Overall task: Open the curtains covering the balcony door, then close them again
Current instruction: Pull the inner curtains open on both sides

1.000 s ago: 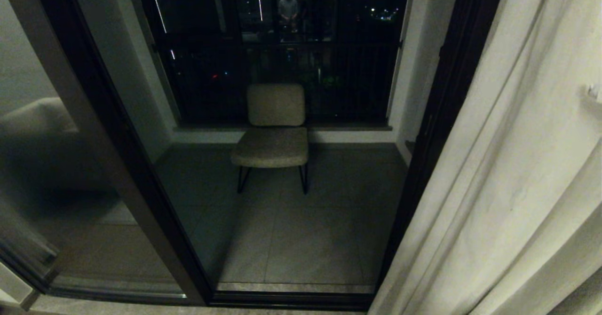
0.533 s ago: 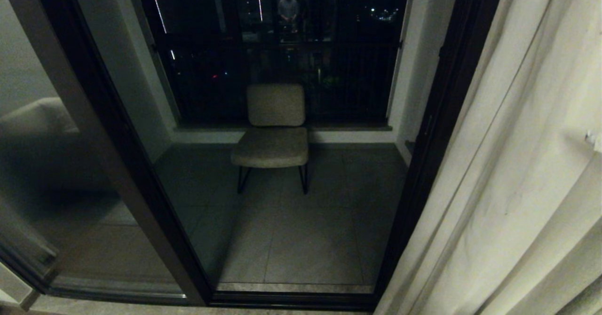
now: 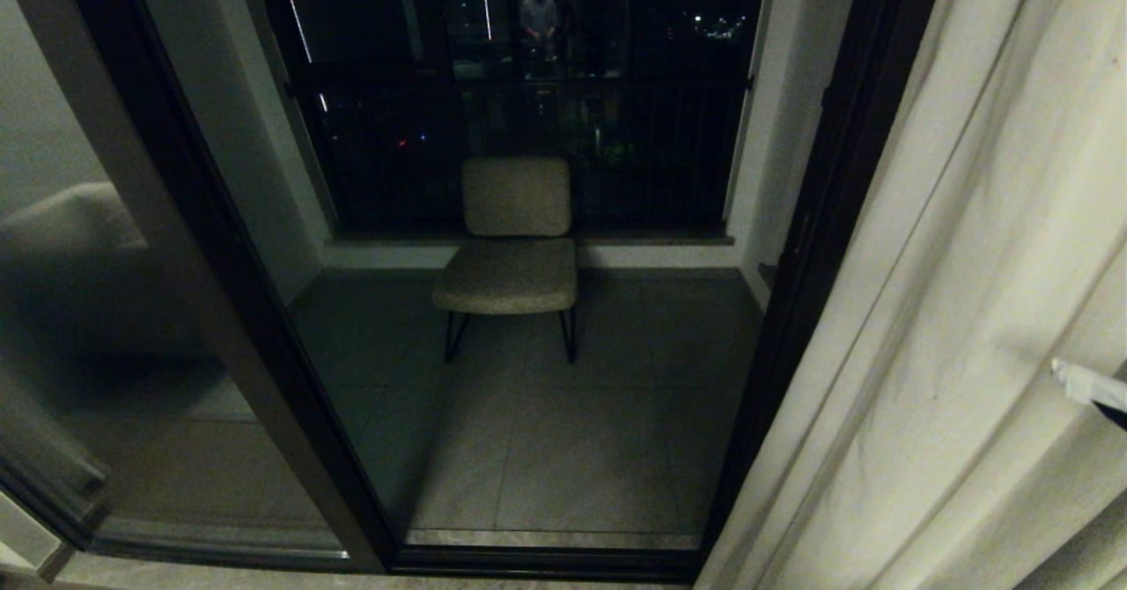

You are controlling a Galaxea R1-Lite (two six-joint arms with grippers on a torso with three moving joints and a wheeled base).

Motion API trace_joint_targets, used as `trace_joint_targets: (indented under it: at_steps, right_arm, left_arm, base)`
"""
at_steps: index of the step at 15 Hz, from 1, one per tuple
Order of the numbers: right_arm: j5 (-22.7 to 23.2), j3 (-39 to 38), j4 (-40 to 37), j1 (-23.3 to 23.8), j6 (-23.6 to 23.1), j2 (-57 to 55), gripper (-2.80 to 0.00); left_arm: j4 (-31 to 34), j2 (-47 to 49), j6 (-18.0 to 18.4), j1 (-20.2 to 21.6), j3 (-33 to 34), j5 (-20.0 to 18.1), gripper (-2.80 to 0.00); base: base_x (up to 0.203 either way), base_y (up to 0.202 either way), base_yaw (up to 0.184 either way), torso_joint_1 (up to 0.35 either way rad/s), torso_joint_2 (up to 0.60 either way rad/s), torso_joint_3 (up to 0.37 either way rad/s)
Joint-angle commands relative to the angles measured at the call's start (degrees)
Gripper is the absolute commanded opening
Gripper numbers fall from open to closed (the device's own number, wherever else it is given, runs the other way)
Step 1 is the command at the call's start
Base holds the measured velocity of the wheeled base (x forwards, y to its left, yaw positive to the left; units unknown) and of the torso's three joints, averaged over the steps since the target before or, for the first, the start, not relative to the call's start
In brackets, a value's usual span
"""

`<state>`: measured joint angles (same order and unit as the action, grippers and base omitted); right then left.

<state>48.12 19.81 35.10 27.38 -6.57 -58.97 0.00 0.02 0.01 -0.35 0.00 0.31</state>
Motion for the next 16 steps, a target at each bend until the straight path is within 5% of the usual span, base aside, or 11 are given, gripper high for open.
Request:
trace_joint_targets:
  at_steps: [1, 2, 13, 16]
  right_arm:
    - [0.3, -1.2, 0.3, 0.1, -0.6, 0.6, 0.00]
    - [0.3, -1.2, 0.4, 0.1, -0.7, 0.6, -2.80]
    - [0.8, 1.1, 2.6, 0.0, -3.0, -0.1, -2.80]
    - [1.4, 5.7, 2.1, -3.7, -2.7, -2.3, -2.80]
  left_arm:
    - [0.0, 0.0, 0.0, 0.0, 0.0, 0.0, -2.80]
    - [0.0, 0.0, 0.0, 0.0, 0.0, 0.0, -2.80]
    - [0.0, 0.0, 0.0, 0.0, 0.0, 0.0, -2.80]
    - [0.0, 0.0, 0.0, 0.0, 0.0, 0.0, -2.80]
  base:
    - [0.000, 0.000, 0.000, 0.000, 0.00, 0.000]
    - [0.000, 0.000, 0.000, 0.000, 0.00, 0.000]
    - [0.000, 0.000, 0.000, 0.000, 0.00, 0.000]
    - [0.000, 0.000, 0.000, 0.000, 0.00, 0.000]
